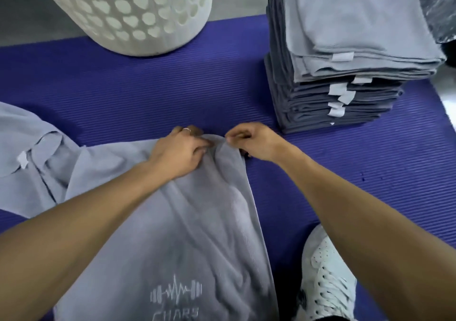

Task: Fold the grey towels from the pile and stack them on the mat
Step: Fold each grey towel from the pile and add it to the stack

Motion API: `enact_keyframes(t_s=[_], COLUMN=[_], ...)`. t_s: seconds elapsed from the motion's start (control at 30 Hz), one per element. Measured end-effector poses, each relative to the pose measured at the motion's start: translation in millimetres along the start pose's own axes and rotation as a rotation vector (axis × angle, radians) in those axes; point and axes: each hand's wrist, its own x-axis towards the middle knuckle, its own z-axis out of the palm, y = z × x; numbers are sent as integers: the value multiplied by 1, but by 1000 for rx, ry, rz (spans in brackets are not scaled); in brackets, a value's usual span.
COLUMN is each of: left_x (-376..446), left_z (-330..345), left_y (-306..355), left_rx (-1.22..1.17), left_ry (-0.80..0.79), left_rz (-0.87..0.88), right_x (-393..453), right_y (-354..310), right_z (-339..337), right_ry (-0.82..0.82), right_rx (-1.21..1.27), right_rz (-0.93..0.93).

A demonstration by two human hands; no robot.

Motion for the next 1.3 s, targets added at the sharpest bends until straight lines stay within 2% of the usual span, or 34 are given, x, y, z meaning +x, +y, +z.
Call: enact_keyframes(t_s=[0.07, 0.17, 0.37, 0.5, 0.6, 0.77, 0.87, 0.93, 1.1, 1.3], left_x=[2, 10, 31, 35, 32, 29, 16, -2, -56, -93], left_z=[1, 8, 2, 4, 10, 3, -7, -17, -27, -25], left_y=[-7, -13, -7, -4, -5, -3, -10, -22, -69, -118], left_rx=[-82, -316, -395, -468, -459, -471, -462, -478, -476, -404], left_ry=[51, 189, 148, 240, 253, 259, 289, 317, 359, 499], left_rz=[12, -68, -159, -214, -221, -221, -232, -227, -237, -298], right_x=[1, -4, -11, -9, -2, 1, 0, 3, 15, 30], right_y=[2, 7, 16, 13, 10, 9, 1, -16, -67, -99], right_z=[-2, -12, -22, -12, -12, -7, 0, 9, 60, 120], right_ry=[26, 82, 312, 267, 243, 445, 518, 467, 186, 49], right_rx=[14, 41, 71, 107, 16, -227, -264, -204, -162, -164], right_rz=[5, 31, 52, 161, 181, 103, 39, -21, -114, -217])
